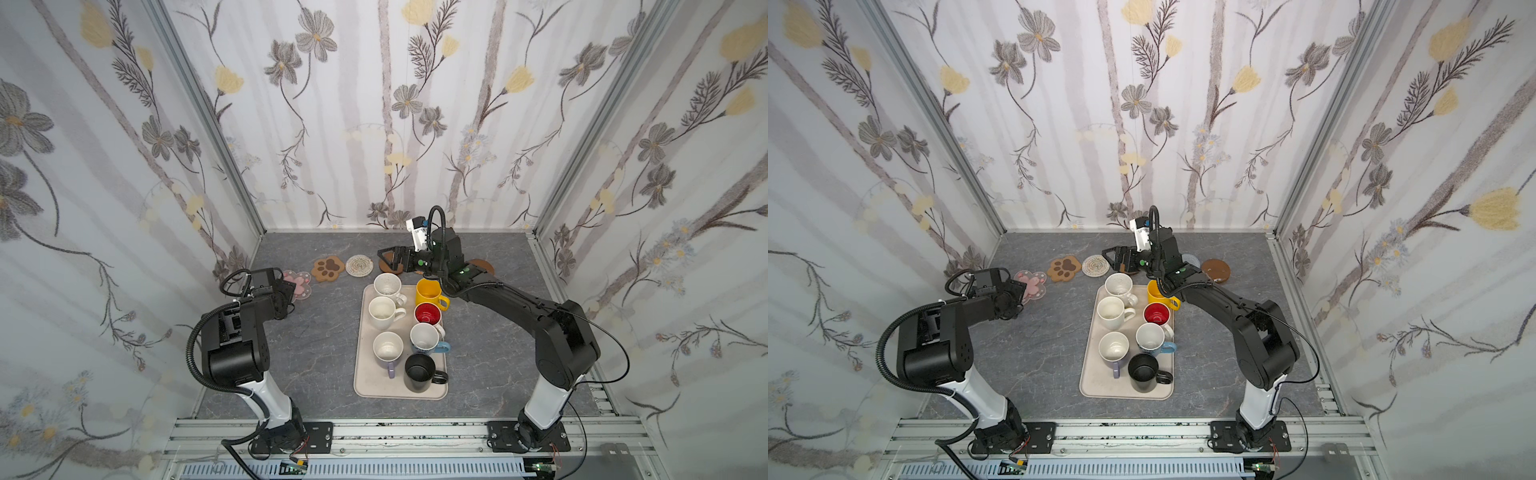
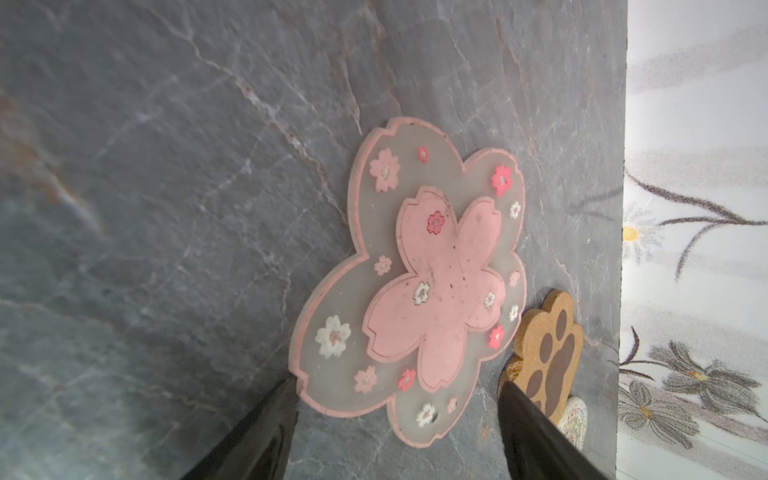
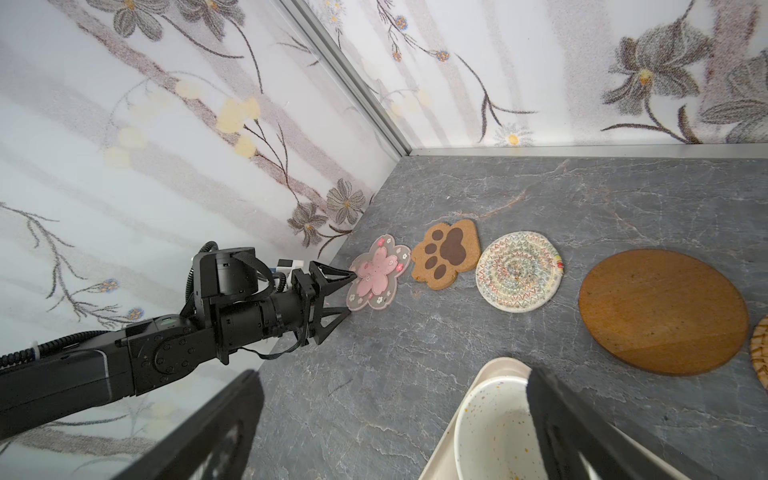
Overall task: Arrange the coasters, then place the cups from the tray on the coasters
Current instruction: 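Push the pink flower coaster with the left gripper beside the paw-print coaster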
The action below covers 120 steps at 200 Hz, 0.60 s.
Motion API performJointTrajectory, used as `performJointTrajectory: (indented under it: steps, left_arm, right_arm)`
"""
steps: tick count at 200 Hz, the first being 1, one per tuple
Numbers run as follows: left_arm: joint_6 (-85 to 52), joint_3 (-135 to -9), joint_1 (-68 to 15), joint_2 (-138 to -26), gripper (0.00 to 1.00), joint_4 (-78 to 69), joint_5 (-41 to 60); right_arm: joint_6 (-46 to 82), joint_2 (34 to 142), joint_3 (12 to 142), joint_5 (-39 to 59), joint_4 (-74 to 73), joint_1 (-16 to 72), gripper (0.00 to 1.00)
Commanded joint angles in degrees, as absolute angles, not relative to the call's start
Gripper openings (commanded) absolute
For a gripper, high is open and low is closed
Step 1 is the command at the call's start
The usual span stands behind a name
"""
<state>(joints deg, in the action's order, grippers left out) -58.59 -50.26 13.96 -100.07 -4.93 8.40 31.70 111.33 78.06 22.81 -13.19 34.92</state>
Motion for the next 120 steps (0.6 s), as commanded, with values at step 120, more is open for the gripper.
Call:
performJointTrajectory:
  steps: [120]
  left_arm:
    - [-64.2,-52.7,8.6,-107.2,0.80,-6.3,6.5]
  right_arm:
    - [30.7,108.0,74.7,21.2,-12.5,36.3,1.00]
